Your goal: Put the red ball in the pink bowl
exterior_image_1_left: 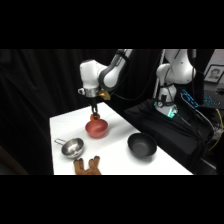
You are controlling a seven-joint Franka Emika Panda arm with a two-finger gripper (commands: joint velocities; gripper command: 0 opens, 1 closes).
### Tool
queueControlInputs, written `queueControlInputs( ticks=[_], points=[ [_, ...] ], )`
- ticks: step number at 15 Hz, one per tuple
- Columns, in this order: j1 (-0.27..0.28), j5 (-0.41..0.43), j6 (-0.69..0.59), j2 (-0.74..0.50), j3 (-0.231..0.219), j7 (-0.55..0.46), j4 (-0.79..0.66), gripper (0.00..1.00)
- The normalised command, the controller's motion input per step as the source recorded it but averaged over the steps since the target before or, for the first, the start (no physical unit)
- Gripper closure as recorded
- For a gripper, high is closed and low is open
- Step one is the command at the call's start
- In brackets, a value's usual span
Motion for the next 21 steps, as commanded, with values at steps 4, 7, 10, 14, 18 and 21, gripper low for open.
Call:
queueControlInputs(
  ticks=[4,7,10,14,18,21],
  points=[
    [-0.057,0.191,0.05,0.18,0.032,-0.14,0.19,0.97],
    [-0.058,0.161,0.02,0.15,0.037,-0.11,0.16,0.64],
    [-0.025,0.071,-0.01,0.10,0.005,-0.07,0.14,0.47],
    [-0.031,0.064,-0.09,0.02,0.013,-0.09,0.14,0.16],
    [-0.034,0.029,-0.25,-0.11,0.004,-0.13,0.12,0.00],
    [-0.028,0.012,-0.35,-0.21,-0.008,-0.13,0.10,0.00]
  ],
)
